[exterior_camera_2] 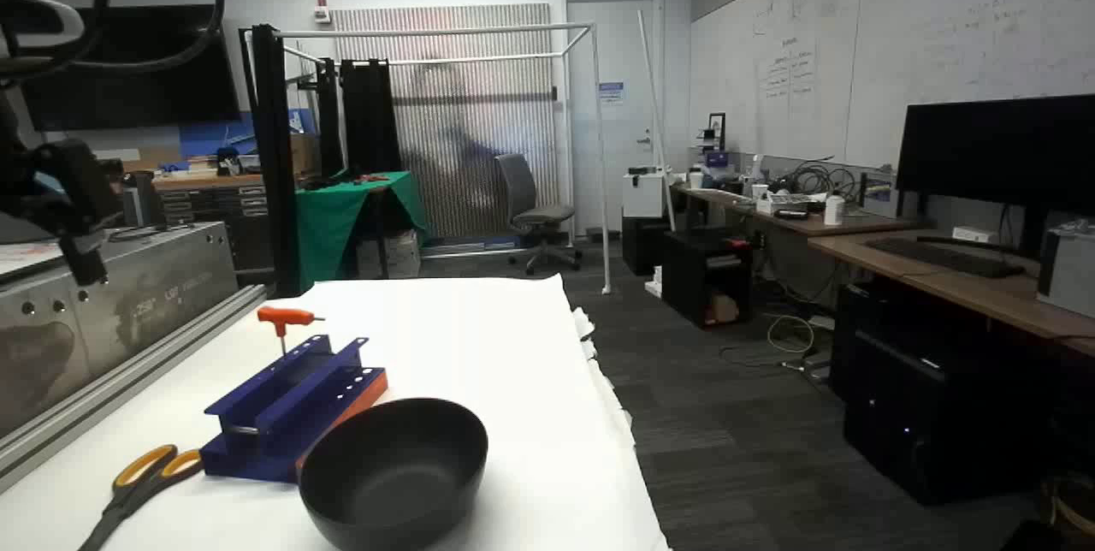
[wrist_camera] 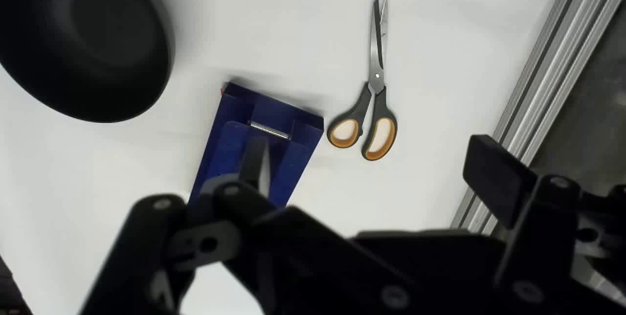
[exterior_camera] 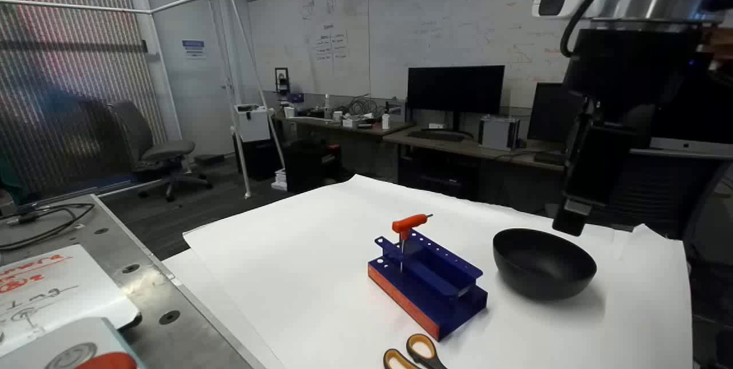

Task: Pick up the orange object tool and put it in the bowl

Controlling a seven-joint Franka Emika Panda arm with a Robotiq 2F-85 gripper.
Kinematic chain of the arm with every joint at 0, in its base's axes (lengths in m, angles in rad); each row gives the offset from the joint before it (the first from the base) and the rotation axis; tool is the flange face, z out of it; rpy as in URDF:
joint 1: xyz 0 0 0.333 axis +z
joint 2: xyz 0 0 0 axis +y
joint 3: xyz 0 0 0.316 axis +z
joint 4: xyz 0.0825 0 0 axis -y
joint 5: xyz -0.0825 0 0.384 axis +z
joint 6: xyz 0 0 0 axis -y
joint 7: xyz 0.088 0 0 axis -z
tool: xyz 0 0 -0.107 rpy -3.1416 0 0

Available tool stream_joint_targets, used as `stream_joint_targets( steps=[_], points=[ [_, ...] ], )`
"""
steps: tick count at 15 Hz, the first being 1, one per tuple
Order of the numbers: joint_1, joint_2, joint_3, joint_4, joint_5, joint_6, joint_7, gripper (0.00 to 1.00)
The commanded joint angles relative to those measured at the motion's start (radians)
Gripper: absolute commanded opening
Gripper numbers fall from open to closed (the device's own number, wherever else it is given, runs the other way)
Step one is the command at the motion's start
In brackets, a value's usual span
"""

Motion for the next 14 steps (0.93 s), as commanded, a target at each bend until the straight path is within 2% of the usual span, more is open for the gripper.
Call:
stream_joint_targets(
  steps=[1, 6, 11, 14],
  points=[
    [0.013, 0.002, -0.013, 0.008, -0.007, -0.002, 0.005, 1.0],
    [0.013, -0.001, -0.012, 0.018, -0.007, -0.002, 0.005, 1.0],
    [-0.105, 0.24, 0.066, 0.221, -0.161, 0.097, 0.376, 1.0],
    [-0.131, 0.415, 0.071, 0.378, -0.305, 0.074, 0.61, 1.0]
  ],
)
